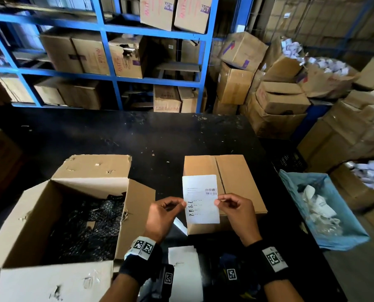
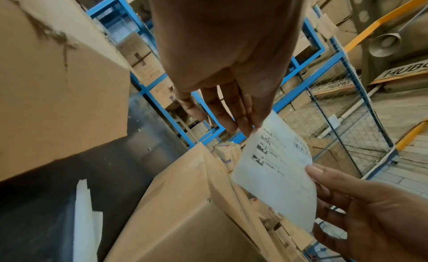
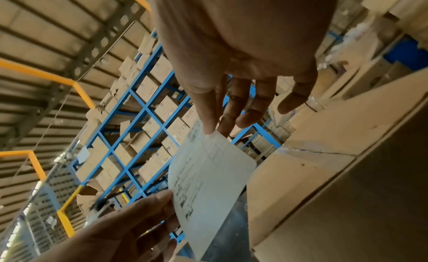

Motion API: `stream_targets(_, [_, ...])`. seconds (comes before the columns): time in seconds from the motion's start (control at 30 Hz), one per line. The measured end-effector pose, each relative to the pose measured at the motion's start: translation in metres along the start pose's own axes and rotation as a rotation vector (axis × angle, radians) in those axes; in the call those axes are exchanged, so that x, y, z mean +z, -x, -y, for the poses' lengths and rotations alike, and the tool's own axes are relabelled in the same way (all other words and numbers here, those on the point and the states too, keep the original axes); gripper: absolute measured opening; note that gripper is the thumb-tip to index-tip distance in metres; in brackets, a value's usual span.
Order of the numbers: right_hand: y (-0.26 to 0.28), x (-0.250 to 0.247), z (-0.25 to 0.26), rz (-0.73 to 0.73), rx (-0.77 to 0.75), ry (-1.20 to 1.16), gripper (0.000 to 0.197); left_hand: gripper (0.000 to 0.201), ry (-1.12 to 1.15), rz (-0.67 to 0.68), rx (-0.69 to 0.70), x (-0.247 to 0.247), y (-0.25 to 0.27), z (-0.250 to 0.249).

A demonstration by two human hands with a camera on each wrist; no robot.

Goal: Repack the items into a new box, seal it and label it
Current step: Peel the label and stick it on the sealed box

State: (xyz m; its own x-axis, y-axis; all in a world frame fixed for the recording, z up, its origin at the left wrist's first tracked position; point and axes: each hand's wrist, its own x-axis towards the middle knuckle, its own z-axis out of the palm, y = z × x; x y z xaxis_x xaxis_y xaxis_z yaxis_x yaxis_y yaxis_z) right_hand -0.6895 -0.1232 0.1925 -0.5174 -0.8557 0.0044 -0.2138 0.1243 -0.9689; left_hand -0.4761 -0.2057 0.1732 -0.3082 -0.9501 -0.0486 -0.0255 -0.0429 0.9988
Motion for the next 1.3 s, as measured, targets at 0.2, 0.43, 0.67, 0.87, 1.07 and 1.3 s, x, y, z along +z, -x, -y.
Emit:
stream_targets(0.2, [-0.003, 0.001, -0.016, -0.099, -0.045, 0.220, 0.015, 0.007, 0.000, -0.004, -0.004, 0.011, -0.010, 0.019])
stream_targets(0.43, [-0.051, -0.012, -0.019, -0.058, 0.189, -0.061, 0.006, 0.007, -0.196, -0.093, -0.079, 0.026, -0.048, 0.031])
stream_targets(0.67, [-0.101, -0.015, -0.029, 0.056, 0.346, -0.020, 0.008, 0.006, -0.419, -0.081, -0.105, 0.025, -0.092, 0.051])
stream_targets(0.87, [-0.125, 0.004, -0.030, 0.121, 0.387, -0.003, 0.011, 0.017, -0.455, -0.063, -0.166, 0.025, -0.120, 0.063])
stream_targets(1.07, [-0.130, 0.009, -0.029, 0.132, 0.453, -0.026, 0.015, 0.014, -0.461, -0.027, -0.173, 0.028, -0.123, 0.074])
stream_targets(1.3, [-0.130, 0.009, -0.024, 0.124, 0.485, -0.028, 0.012, 0.010, -0.449, -0.004, -0.172, 0.031, -0.120, 0.076])
